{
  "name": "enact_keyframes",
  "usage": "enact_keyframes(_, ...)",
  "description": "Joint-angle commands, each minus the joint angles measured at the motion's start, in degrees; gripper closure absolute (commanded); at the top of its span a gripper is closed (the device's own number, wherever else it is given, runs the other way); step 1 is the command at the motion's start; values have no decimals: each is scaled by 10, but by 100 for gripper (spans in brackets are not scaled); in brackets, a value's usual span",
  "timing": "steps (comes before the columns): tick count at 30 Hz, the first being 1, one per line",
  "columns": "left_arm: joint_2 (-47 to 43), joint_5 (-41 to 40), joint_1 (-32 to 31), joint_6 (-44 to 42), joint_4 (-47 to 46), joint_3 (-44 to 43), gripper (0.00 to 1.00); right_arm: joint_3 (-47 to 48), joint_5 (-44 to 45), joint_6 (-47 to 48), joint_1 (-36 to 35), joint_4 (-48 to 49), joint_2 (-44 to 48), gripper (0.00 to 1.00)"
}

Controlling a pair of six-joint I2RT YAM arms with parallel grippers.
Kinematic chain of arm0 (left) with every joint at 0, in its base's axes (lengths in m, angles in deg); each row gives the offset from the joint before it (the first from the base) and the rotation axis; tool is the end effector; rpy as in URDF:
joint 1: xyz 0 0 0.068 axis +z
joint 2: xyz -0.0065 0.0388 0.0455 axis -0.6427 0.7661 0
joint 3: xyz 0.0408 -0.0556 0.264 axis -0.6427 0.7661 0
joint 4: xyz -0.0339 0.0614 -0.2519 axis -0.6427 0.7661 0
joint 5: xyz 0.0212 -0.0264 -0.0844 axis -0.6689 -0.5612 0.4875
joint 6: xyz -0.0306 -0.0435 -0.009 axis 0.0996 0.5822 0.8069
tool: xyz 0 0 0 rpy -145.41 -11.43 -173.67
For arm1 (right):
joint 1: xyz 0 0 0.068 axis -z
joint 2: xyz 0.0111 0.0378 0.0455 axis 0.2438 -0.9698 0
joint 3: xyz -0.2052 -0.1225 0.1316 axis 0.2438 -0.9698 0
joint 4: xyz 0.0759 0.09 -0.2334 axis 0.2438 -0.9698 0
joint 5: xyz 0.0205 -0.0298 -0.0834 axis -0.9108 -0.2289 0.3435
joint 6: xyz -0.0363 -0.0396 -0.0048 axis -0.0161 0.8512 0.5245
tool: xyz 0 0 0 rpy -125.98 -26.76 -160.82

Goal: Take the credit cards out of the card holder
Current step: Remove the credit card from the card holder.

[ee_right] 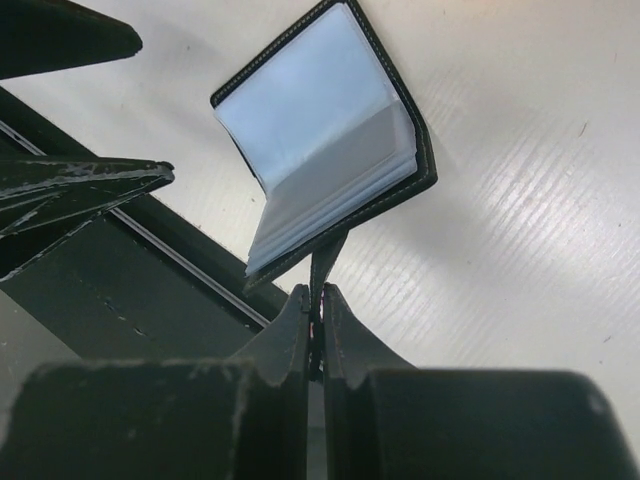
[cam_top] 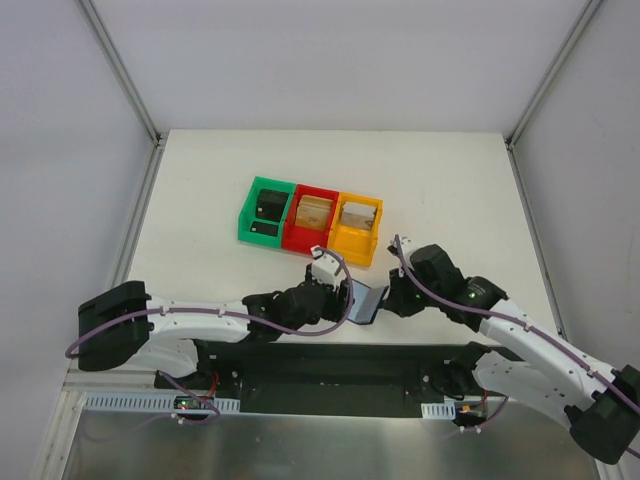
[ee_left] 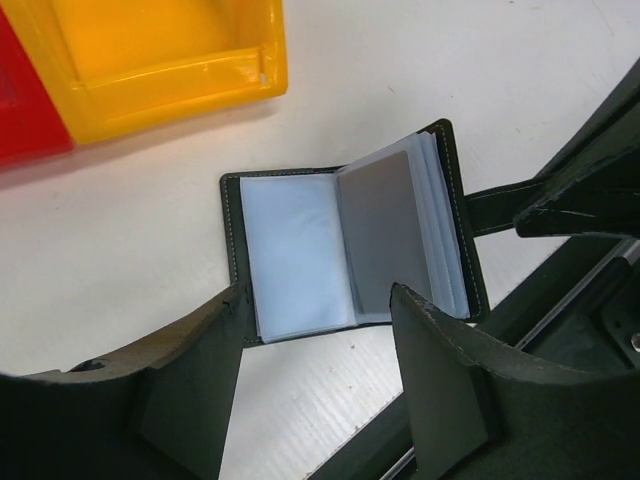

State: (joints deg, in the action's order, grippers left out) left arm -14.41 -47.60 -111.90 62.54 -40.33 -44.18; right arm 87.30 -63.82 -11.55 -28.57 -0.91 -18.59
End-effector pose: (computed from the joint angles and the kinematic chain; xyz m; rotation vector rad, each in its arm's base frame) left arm 0.0988 -0.2536 0.2115 0.4694 1.9030 -0.7399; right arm 0.1276 0.1243 0.2419 -0.8622 2.2056 0.5579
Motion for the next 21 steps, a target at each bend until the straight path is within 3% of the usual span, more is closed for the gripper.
enact_keyframes(1,16,50,4,-2,-33,-10,42,13,2,10,-3,-34,-5,100)
enact_keyframes(11,73,130,13,-21,-61,-51,41,-4,54,-18,0,-33,33,100)
enact_keyframes(21,96,221,13,-61,-115,-53,36,2,43,-16,5,-39,27,100)
